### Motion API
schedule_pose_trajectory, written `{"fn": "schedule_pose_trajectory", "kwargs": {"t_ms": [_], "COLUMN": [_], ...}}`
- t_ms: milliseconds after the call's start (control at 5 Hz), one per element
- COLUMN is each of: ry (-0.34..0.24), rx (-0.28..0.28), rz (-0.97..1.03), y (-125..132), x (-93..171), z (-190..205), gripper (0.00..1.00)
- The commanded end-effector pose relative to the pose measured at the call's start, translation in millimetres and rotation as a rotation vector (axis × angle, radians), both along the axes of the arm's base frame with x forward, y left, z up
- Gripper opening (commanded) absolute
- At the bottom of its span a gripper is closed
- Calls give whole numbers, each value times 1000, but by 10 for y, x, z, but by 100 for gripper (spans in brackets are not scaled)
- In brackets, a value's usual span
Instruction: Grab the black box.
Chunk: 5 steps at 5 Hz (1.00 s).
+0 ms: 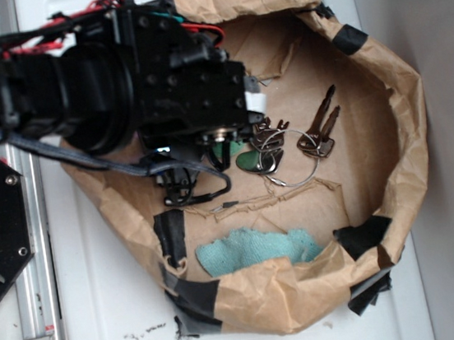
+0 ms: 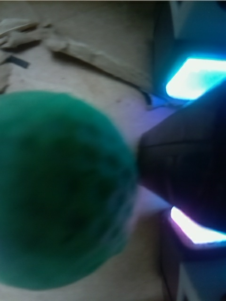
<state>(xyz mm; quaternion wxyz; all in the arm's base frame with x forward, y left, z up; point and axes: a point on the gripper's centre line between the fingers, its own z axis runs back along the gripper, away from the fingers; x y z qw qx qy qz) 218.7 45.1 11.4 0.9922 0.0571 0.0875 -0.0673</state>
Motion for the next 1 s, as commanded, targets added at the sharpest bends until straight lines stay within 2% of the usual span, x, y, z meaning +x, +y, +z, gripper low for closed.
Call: {"fn": "schedule_pose_trajectory", "kwargs": {"t_ms": [0,200,400,800], "ry": [-204,-298,-328,-329], "rx": [34,25,46,2], "rz": [24,46,77,41], "y": [48,63,-3,-99], "x": [45,29,65,181], "z": [757,1260,1672,1586], "gripper": [0,0,0,0]}}
